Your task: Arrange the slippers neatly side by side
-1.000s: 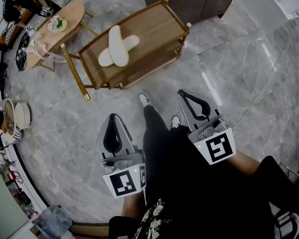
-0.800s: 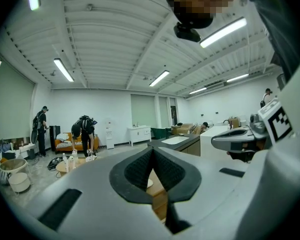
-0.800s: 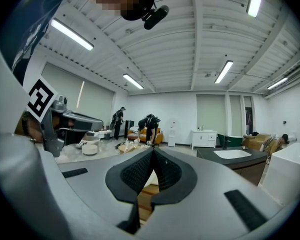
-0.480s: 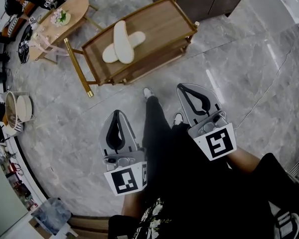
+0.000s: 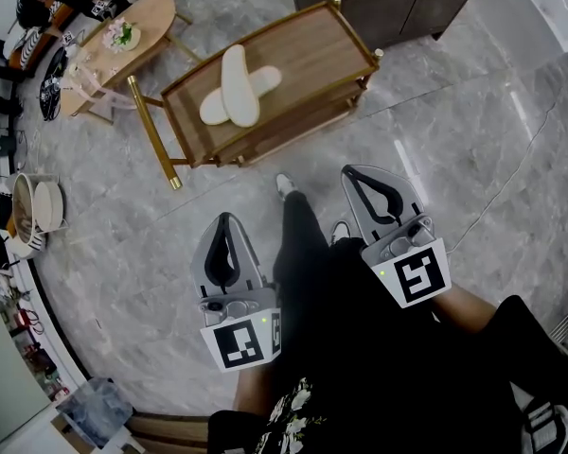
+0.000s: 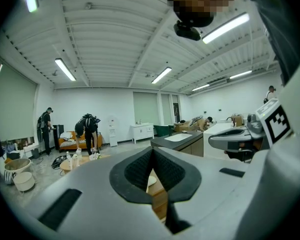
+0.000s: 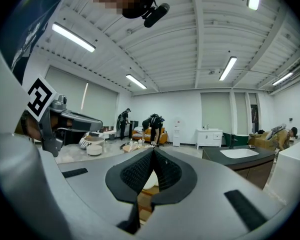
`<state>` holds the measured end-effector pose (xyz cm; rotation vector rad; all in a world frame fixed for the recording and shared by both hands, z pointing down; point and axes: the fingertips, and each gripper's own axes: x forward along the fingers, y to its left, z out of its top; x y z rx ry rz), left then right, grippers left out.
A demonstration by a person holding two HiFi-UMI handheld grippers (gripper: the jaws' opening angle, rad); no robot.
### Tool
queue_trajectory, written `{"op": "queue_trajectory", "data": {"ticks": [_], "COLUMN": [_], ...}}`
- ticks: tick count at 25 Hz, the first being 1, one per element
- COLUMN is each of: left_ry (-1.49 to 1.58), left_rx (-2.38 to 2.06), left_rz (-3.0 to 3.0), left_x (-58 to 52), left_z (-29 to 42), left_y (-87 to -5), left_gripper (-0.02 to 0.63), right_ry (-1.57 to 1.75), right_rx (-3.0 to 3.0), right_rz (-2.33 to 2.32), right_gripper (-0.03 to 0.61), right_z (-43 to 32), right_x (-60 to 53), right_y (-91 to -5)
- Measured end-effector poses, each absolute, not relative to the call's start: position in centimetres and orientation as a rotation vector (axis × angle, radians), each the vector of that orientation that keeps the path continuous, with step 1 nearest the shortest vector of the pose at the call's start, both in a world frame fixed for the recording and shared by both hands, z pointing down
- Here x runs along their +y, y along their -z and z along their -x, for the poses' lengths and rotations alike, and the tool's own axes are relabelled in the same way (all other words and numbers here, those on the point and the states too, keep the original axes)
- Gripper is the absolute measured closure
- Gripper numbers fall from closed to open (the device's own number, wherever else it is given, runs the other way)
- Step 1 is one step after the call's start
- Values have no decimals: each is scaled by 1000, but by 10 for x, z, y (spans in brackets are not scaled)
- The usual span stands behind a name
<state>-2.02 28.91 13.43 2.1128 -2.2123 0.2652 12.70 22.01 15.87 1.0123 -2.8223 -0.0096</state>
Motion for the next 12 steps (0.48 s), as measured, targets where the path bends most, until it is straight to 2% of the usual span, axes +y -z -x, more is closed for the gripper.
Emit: {"op": "queue_trajectory", "data": {"ticks": [12], "left_ry": [-251], "left_rx": [-2255], "left_rz": [-2097], "left_x": [257], "left_z": [33], "left_y": [-130], "left_gripper": [626], "right_ry": [40], "right_rx": [-2854], "right_rz": [-940], "right_gripper": [586], "right_z": [-102], "right_x": [186], "right_y": [-153]}}
